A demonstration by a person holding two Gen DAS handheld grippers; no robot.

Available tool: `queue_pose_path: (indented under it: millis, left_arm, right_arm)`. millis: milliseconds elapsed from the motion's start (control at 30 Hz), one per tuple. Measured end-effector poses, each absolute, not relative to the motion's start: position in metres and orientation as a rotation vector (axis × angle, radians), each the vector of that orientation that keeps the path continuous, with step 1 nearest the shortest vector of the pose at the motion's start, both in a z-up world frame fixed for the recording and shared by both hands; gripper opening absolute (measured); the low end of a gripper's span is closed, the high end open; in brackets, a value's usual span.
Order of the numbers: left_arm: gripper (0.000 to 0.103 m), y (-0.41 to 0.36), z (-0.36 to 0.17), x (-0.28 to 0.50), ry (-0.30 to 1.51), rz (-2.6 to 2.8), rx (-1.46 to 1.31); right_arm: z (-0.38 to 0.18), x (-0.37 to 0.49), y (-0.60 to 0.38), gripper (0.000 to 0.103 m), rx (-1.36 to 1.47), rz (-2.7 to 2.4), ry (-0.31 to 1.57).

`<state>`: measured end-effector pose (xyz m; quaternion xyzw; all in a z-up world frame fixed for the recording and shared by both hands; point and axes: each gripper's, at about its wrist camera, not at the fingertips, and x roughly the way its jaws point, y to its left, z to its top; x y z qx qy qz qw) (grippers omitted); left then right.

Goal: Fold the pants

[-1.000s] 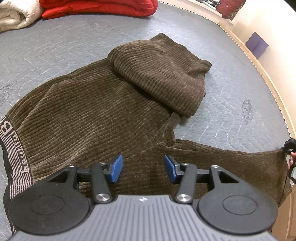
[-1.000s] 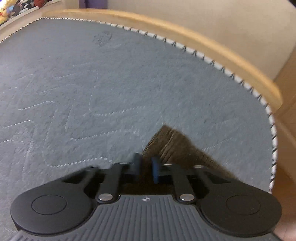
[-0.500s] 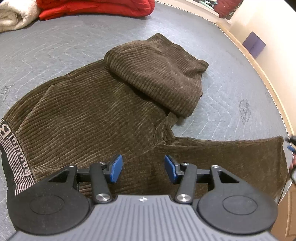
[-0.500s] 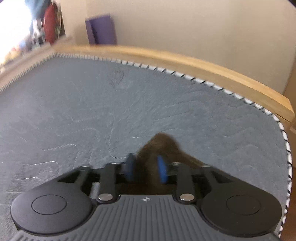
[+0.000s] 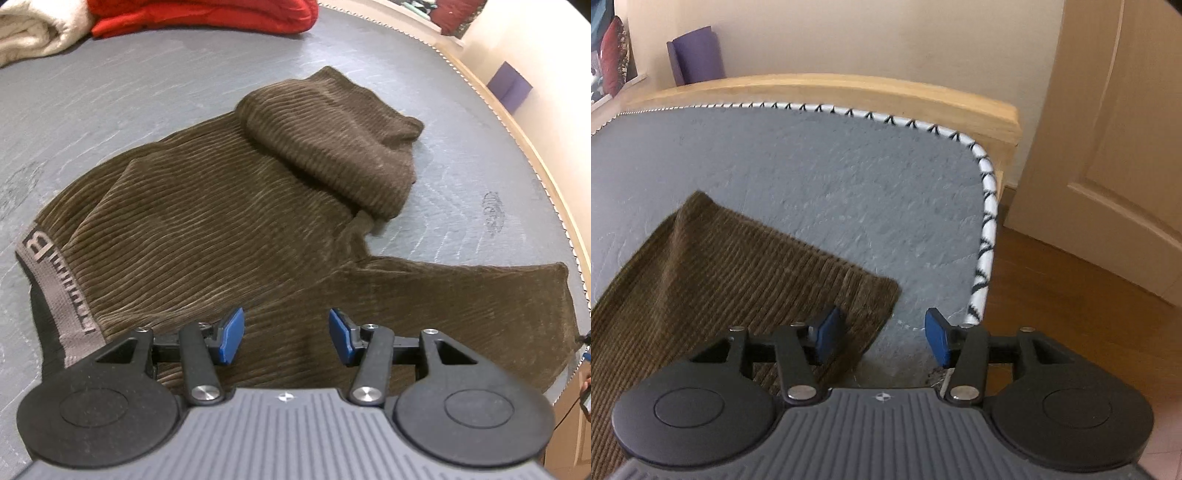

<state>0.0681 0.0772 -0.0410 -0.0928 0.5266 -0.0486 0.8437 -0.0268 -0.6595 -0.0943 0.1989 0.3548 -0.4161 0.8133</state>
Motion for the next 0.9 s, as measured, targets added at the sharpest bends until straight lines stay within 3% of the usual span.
queue_pose_path:
  millis: [100,133,233,333,467,567,633,700,767,900]
  left_arm:
    - [0.057,0.091,-0.048,0.066,1.133,-0.081,-0.211]
    - [0.057,0.096,-0.050,0.064,1.139,-0.074,-0.220]
    - [0.057,0.116,-0.063,0.059,1.174,-0.039,-0.246]
    - [0.057,0.134,-0.079,0.053,1.210,-0.003,-0.230]
    - [0.052,0.157,-0.092,0.040,1.240,-0.043,-0.262]
    - [0.046,0.164,-0.097,0.027,1.260,-0.077,-0.207]
    - [0.029,0.165,-0.103,0.019,1.263,-0.089,-0.133]
    - [0.024,0.169,-0.105,0.013,1.258,-0.110,-0.096]
    - [0.005,0.174,-0.104,0.009,1.266,-0.098,-0.074]
    - [0.003,0.181,-0.101,0.006,1.273,-0.087,-0.048]
  right_arm:
    - [-0.101,-0.022,-0.658,0.049,0.411,-0.888,0.849]
    - [-0.108,-0.024,-0.660,0.056,0.420,-0.895,0.888]
    - [-0.097,-0.032,-0.660,0.059,0.452,-0.916,0.854]
    - [-0.082,-0.033,-0.650,0.054,0.365,-0.989,0.849]
    - [-0.041,-0.031,-0.625,0.054,0.269,-1.009,0.693]
    - [-0.004,-0.025,-0.580,0.054,0.246,-0.882,0.576]
    - [0.022,-0.019,-0.539,0.054,0.261,-0.747,0.517]
    - [0.042,-0.014,-0.498,0.055,0.263,-0.636,0.486]
    - [0.063,-0.008,-0.455,0.055,0.283,-0.491,0.463]
    - [0.091,0.002,-0.369,0.056,0.286,-0.194,0.465]
